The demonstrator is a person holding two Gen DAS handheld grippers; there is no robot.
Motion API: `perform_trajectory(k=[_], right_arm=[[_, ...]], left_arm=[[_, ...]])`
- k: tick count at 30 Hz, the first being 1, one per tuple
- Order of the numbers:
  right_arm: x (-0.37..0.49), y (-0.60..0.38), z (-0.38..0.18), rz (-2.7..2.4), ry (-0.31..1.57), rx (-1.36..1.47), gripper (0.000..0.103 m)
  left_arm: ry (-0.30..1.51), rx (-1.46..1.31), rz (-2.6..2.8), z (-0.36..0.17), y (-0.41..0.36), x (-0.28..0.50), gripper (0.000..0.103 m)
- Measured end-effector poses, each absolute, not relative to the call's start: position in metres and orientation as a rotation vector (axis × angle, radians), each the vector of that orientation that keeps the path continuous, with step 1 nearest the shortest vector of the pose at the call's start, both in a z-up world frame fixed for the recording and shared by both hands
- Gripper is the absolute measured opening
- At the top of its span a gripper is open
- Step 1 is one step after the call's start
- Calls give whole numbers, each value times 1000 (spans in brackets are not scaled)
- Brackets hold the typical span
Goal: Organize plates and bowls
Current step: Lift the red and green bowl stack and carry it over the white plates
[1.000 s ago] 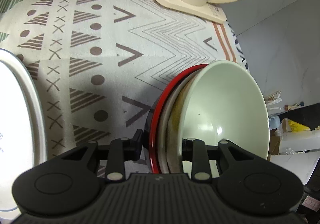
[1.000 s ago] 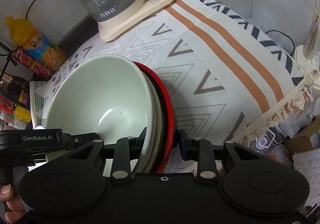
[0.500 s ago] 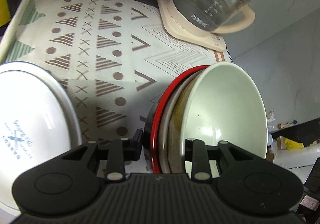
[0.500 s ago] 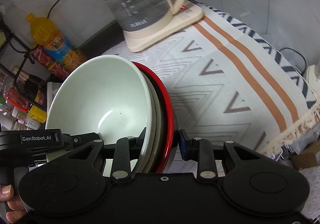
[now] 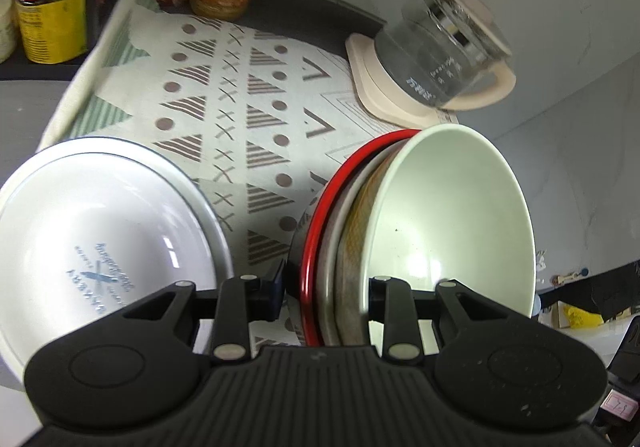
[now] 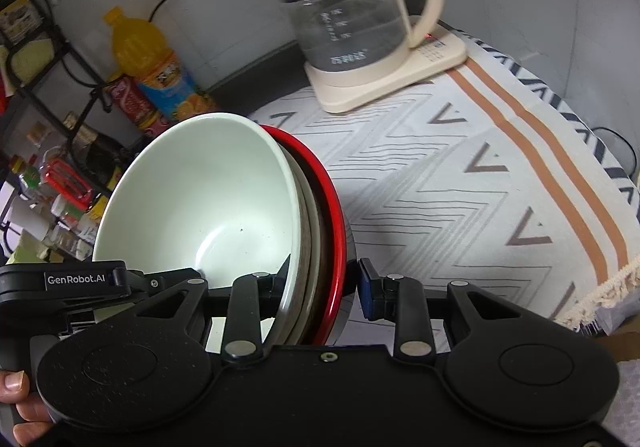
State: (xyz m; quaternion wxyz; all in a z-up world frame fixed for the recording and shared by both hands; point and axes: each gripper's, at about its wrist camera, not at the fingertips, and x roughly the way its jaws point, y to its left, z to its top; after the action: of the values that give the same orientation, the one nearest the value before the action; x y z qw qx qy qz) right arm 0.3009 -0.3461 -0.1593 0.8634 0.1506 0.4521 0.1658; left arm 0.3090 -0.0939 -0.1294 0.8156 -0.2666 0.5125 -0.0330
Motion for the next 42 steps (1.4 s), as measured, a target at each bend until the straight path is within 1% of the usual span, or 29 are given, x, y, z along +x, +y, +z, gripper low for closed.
perform_trajectory(k=[13, 27, 33, 42], right_arm=[[291, -311, -138, 413, 908, 285, 30], [281, -268, -123, 502, 892, 238, 30], [281, -245, -119, 557, 893, 208, 30], [281, -213, -127, 632, 931, 166, 30]], left_arm=[[1034, -600, -29, -106, -59, 286, 29], [979, -632, 62, -94, -18, 254, 29], [960, -664, 116, -93, 3, 242, 29], [956, -694, 201, -101, 29, 224, 29]])
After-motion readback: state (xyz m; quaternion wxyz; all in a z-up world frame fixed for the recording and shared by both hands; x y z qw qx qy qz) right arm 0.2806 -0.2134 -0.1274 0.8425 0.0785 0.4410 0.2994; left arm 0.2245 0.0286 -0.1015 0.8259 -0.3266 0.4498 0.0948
